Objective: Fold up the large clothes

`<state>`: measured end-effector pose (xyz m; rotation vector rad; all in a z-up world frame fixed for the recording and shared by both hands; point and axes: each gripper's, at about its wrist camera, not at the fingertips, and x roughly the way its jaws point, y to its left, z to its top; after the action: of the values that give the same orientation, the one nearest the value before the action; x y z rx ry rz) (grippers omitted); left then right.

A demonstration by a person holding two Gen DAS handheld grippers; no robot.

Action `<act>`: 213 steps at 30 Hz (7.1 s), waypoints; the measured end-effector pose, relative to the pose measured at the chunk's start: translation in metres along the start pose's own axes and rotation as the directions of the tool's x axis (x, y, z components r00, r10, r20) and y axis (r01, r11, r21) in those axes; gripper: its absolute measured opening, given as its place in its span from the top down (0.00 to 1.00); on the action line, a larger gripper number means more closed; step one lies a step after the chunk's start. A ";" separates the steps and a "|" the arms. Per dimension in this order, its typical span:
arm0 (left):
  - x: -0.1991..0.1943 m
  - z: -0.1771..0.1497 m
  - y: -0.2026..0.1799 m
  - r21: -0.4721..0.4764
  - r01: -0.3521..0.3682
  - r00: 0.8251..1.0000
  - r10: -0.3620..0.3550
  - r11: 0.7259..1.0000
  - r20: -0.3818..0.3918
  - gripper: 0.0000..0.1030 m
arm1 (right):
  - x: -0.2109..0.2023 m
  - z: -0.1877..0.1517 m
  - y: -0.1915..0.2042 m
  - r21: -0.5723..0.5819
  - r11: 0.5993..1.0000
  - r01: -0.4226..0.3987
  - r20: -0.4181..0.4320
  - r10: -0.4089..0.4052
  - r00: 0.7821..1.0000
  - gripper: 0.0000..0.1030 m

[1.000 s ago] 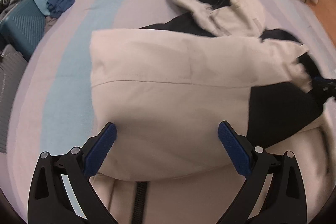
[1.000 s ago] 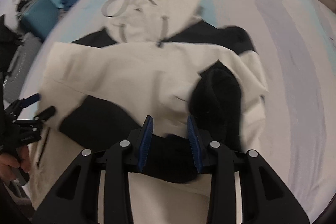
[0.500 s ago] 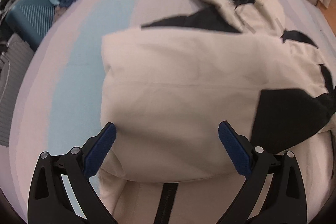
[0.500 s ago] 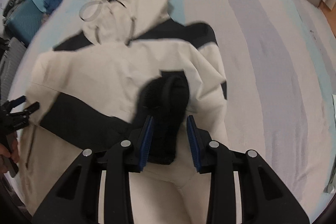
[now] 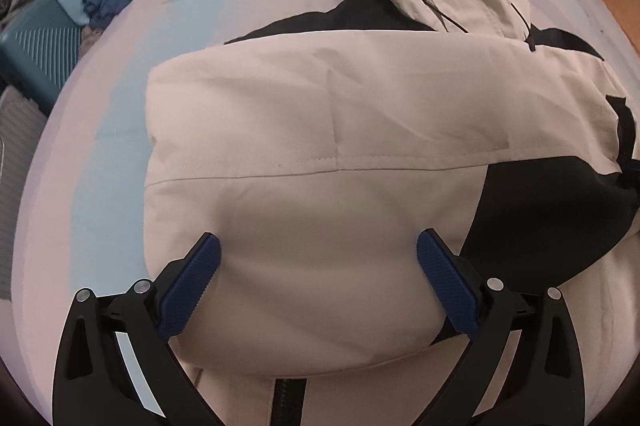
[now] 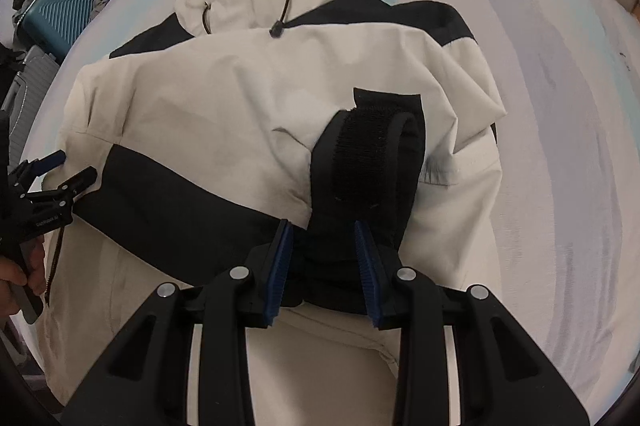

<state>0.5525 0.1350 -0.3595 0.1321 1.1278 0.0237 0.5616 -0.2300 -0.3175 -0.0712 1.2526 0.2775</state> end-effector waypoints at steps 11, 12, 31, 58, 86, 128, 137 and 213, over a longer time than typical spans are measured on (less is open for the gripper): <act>-0.002 0.001 -0.001 0.004 -0.001 1.000 0.001 1.000 0.005 0.06 | 0.009 -0.003 0.002 -0.021 1.000 0.024 0.006 -0.024 1.000 0.69; -0.003 0.002 -0.001 0.001 0.000 1.000 0.000 1.000 0.003 0.06 | 0.007 -0.003 0.003 -0.023 0.999 0.027 0.011 -0.027 1.000 0.69; -0.064 0.021 0.011 -0.059 0.062 0.997 -0.060 0.996 0.039 0.06 | -0.064 -0.001 0.033 -0.013 0.991 0.130 0.118 -0.127 0.985 0.29; -0.086 0.168 0.005 -0.063 0.150 0.983 -0.142 0.987 0.114 0.06 | -0.096 0.140 0.013 -0.049 0.985 0.167 0.358 -0.139 0.923 0.11; 0.086 0.336 0.017 -0.010 0.285 0.958 -0.285 0.959 0.027 0.06 | 0.046 0.341 0.008 -0.284 0.958 -0.043 0.199 0.102 0.975 0.12; 0.152 0.360 0.004 0.019 0.429 0.903 -0.428 0.903 -0.022 0.62 | 0.108 0.364 0.017 -0.245 0.953 -0.179 0.110 0.211 0.971 0.52; 0.129 0.349 0.005 0.088 0.359 0.932 -0.361 0.929 0.008 0.85 | 0.090 0.360 0.017 -0.208 0.964 -0.165 0.146 0.197 0.969 0.58; -0.043 -0.039 -0.016 0.130 0.151 0.967 -0.174 0.980 0.187 0.51 | 0.034 -0.005 0.025 -0.001 0.984 -0.180 0.113 0.179 0.977 0.90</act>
<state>0.4976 0.1189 -0.3393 0.1409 0.9385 -0.1979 0.5600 -0.2011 -0.3487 0.0659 1.1491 0.4266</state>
